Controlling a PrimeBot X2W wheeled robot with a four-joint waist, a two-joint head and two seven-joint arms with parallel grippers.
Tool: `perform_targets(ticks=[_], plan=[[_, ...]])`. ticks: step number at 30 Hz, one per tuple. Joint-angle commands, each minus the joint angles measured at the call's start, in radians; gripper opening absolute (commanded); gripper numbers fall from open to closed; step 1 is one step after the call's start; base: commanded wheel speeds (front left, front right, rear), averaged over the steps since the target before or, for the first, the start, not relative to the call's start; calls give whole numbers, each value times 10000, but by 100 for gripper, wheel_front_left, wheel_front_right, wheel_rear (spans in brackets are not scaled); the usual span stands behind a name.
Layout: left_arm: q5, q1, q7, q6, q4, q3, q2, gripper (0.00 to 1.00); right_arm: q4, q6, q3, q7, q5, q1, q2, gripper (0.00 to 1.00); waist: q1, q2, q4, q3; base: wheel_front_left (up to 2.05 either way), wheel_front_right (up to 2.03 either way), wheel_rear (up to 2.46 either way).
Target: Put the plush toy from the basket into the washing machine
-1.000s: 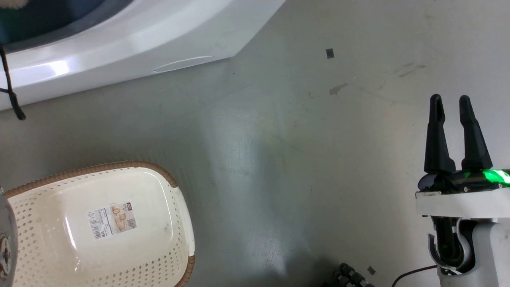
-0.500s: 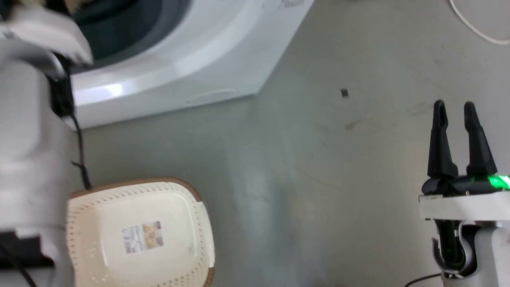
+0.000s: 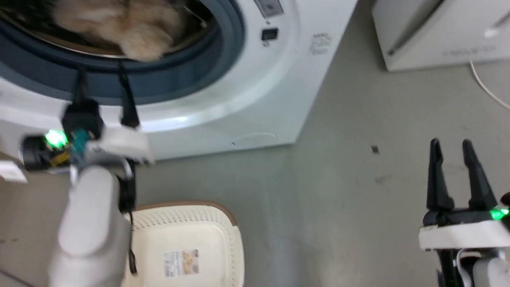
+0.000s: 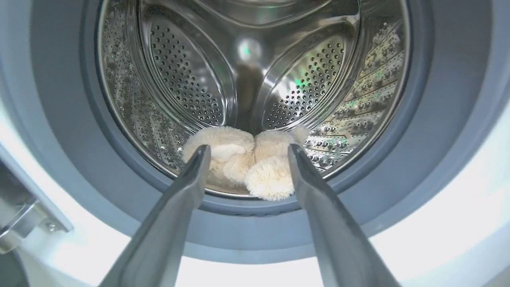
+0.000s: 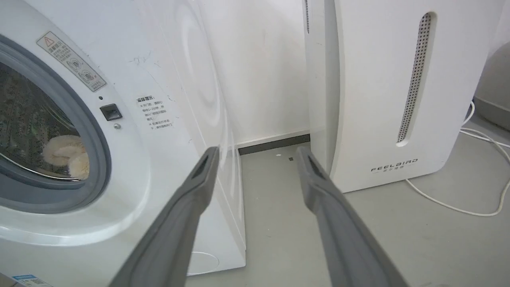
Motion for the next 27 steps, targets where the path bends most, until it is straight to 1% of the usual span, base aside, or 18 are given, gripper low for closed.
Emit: perform_targets(ticks=[1,6,8,13,19,27], plan=[[136,704,-53,53,-301,-72,-194,100,34,-7,-9,-44,-265,288,1,100,1,0,620,-804,0,0,0],[262,1976,-53,47,-1090,-128,-525,100,-8,-7,-146,-44,-673,693,1,100,1,0,1026,-1500,0,0,0],[257,2476,-53,-20,-1390,-128,-629,100,3,-7,-193,-44,-761,843,1,100,1,0,1143,-1737,0,0,0],[476,3651,-53,-171,-1954,-267,-705,100,18,-7,-73,-44,-1101,1152,1,100,1,0,1349,-2229,0,0,0],[566,4798,-53,-304,-2095,-452,-848,100,98,-7,-93,-44,-1227,1629,1,100,1,0,1532,-2764,0,0,0],[558,5780,-53,-423,-2034,-600,-1013,100,329,-7,69,-44,-1269,2453,1,100,1,0,1709,-3423,0,0,0]])
